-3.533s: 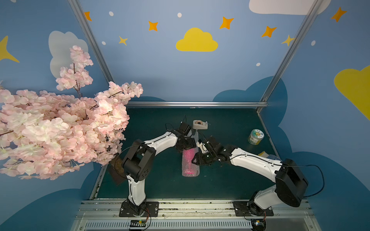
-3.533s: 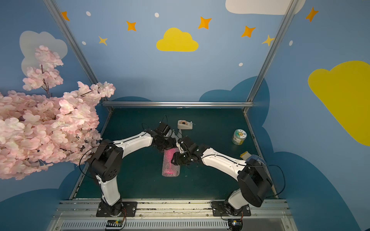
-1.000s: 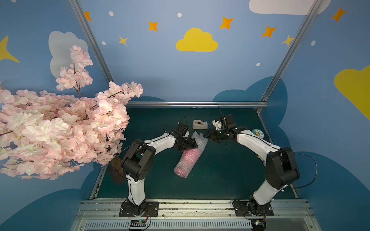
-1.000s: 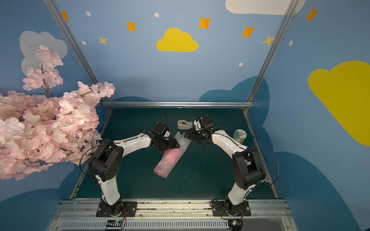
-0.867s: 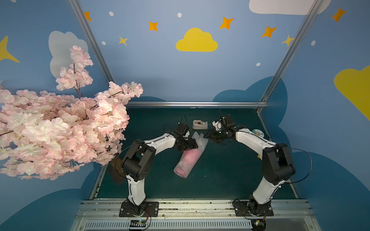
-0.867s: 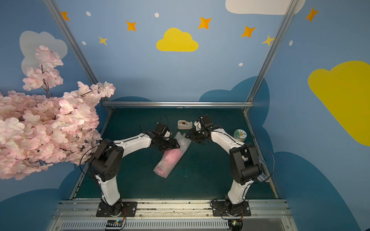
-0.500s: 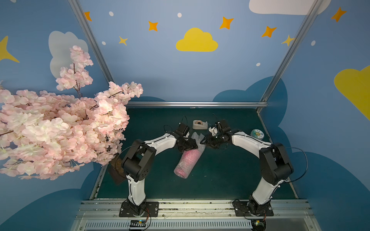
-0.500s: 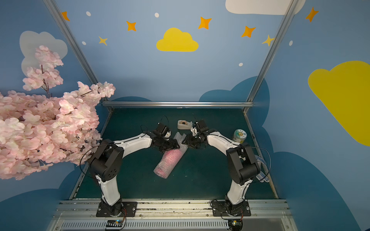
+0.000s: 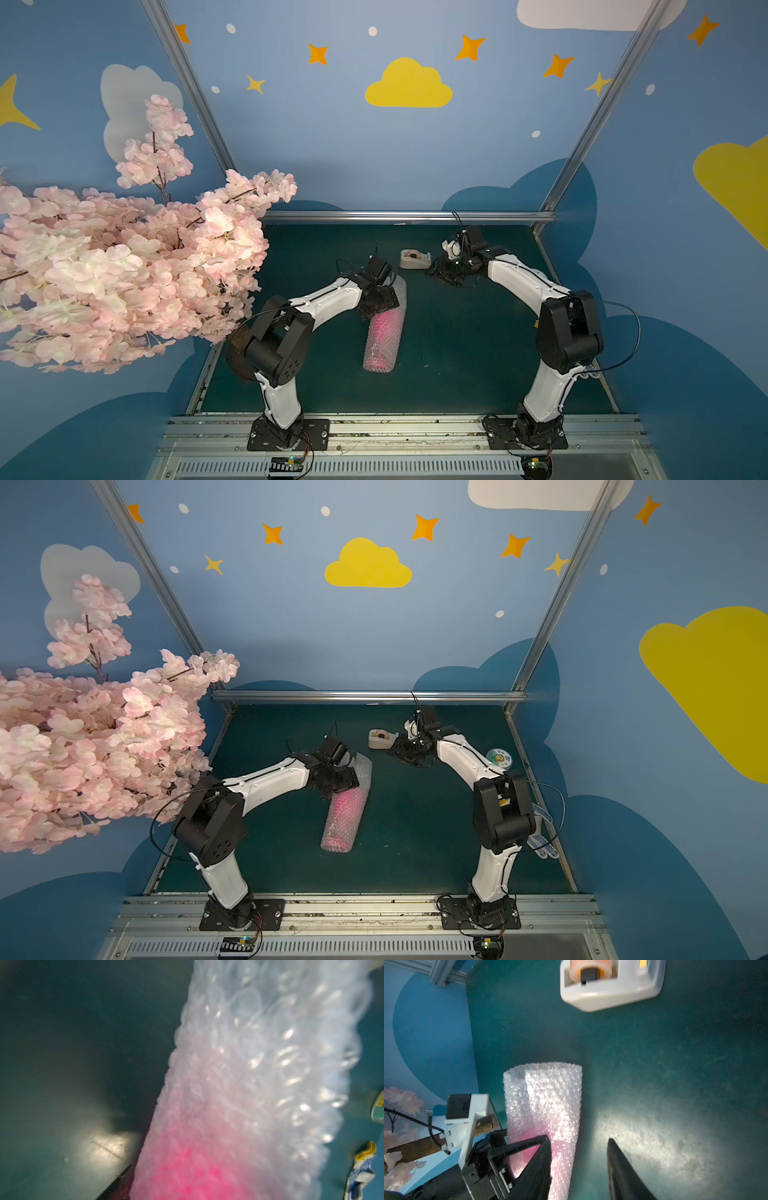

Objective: Wrap wine glasses in bubble wrap
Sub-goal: Wrap the wine glass in bubble wrap, then tear off the tape using the Tape Cutter.

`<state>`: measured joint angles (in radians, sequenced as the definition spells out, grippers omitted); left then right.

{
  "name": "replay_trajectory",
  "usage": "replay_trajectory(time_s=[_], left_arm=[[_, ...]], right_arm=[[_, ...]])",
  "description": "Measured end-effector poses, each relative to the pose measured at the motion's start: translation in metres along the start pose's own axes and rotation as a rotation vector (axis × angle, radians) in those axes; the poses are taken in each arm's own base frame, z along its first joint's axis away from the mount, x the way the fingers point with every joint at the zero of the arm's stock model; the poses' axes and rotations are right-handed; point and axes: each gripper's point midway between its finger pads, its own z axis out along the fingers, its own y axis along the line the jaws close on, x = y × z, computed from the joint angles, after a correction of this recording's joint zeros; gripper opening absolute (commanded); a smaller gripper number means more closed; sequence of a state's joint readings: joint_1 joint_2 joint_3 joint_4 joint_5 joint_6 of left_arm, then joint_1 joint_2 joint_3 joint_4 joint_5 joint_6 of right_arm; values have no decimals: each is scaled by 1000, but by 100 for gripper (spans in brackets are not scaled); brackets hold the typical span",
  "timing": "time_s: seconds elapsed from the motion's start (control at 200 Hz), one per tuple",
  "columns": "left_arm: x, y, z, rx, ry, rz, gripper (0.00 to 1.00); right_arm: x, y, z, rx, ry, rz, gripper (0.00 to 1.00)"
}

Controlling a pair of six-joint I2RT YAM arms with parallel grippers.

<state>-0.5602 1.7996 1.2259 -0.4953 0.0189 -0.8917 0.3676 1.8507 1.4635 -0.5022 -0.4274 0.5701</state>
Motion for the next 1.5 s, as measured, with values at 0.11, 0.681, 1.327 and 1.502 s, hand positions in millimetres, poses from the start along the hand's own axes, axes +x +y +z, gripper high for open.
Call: replay_trajectory(time_s=[0.11,0.681,1.327,1.502], left_arm=[[-1,8,0,-24,-12,-24,79],[-8,14,-4,-45,-51,-67,79],[-8,14,-4,-45,-51,-68,78],[-7,15,-4,-45,-52,-68,78]], right_arm=[[-22,-17,-2,17,-35,26,43],[-81,-93,54,-42,-234,272,60],[-128,-94,96,-264,-357,421,62],[-132,-91,101,-301,-368,444,61]])
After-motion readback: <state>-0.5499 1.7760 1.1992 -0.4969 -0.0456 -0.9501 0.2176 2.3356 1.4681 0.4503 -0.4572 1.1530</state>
